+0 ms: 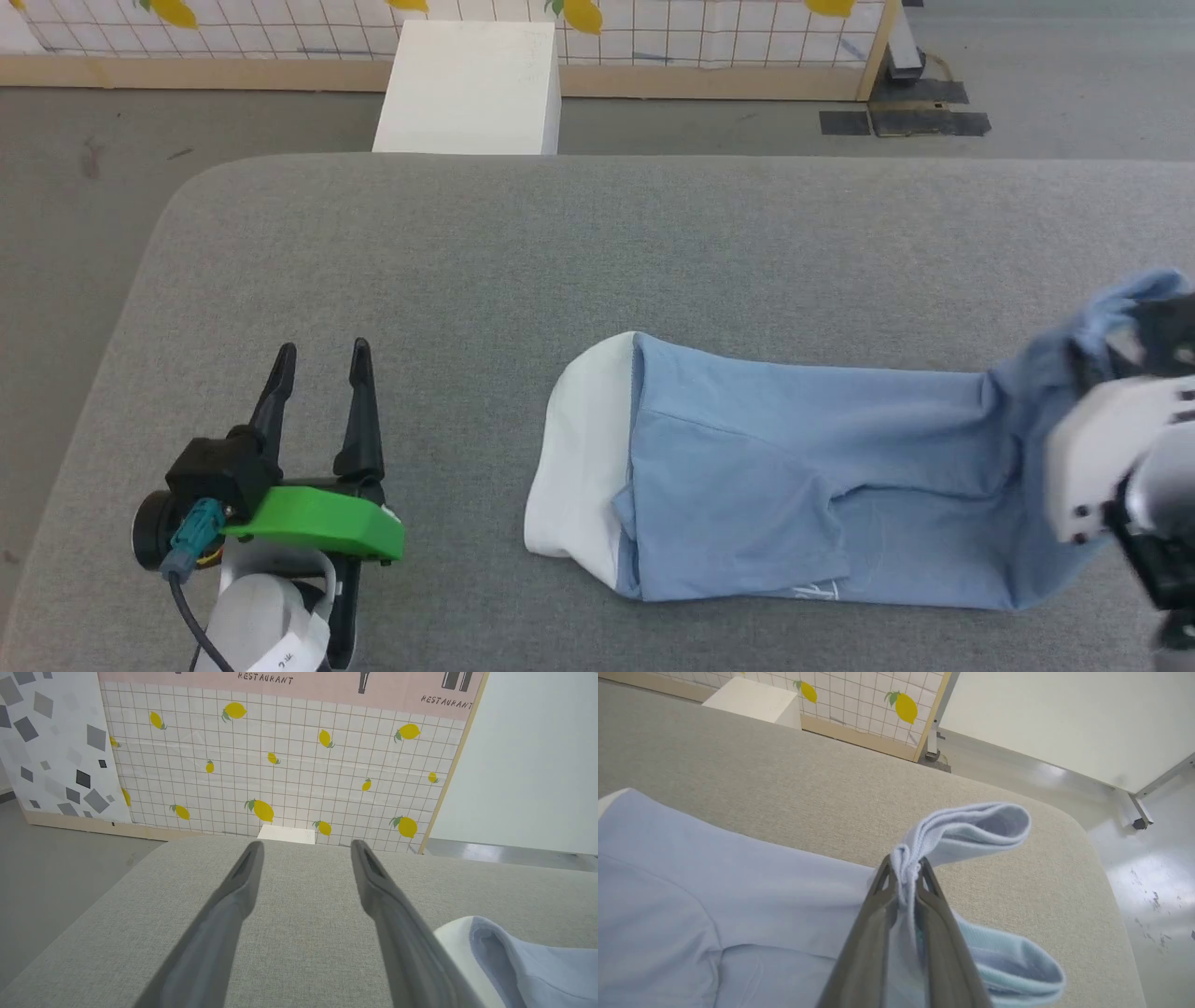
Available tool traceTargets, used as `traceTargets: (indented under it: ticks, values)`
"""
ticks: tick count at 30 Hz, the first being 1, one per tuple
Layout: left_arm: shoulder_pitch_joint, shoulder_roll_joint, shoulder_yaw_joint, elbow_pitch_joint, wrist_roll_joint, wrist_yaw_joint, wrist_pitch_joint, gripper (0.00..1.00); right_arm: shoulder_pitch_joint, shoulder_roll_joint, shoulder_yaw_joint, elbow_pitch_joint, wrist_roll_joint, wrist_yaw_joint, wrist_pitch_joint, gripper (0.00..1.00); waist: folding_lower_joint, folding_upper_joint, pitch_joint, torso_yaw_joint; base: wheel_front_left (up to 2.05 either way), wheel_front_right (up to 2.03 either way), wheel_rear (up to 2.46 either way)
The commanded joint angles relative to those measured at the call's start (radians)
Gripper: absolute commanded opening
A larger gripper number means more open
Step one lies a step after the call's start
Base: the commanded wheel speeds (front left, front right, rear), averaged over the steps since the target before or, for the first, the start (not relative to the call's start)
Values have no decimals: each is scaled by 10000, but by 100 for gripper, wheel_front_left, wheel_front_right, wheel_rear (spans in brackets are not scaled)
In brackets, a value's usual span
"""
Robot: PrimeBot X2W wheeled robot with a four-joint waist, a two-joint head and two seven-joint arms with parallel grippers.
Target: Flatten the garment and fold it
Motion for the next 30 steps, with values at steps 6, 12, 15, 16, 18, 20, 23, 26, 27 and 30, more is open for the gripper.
traceTargets:
  ticks: [6, 12, 15, 16, 18, 20, 23, 26, 27, 30]
  values:
    - [-14, -48, -63, -31, -75, -34, -45, 100, -704, -227, 3192, -837, 308, -17, 815, 0, 0, 0, 165, 21, 0, 0, 0]
    - [-226, -48, -204, -61, -126, -43, -45, 100, -2197, 389, 5616, 892, 449, -17, 366, 0, 0, 0, 490, 237, 0, 0, 0]
    - [-328, -48, -280, -35, -157, -46, -45, 100, -2797, 825, 6421, 2165, 560, -17, 49, 0, 0, 0, 652, 412, 0, 0, 0]
    - [-359, -48, -283, -24, -172, -47, -45, 100, -2932, 947, 6576, 2558, 620, -17, -44, 0, 0, 0, 691, 462, 0, 0, 0]
    - [-422, -48, -315, -6, -189, -49, -45, 100, -3211, 1142, 6917, 3439, 732, -17, -210, 0, 0, 0, 782, 573, 0, 0, 0]
    - [-468, -48, -335, 2, -201, -50, -45, 100, -3470, 1316, 7171, 4254, 855, -17, -446, 0, 0, 0, 859, 670, 0, 0, 0]
    - [-520, -48, -352, 28, -229, -52, -45, 100, -3713, 1502, 7465, 5423, 1254, -17, -668, 0, 0, 0, 935, 779, 0, 0, 0]
    - [-538, -49, -380, 45, -259, -52, -45, 100, -3824, 1580, 7749, 6189, 1863, -17, -748, 43, 0, 0, 965, 839, 0, 0, 0]
    - [-541, -49, -387, 54, -269, -50, -45, 100, -3849, 1592, 7902, 6359, 2149, -17, -763, 97, 0, 0, 968, 851, 0, 0, 0]
    - [-509, -49, -364, 59, -272, -26, -45, 100, -3851, 1606, 8111, 6394, 3128, -17, -943, 100, 0, 0, 934, 800, 0, 0, 0]
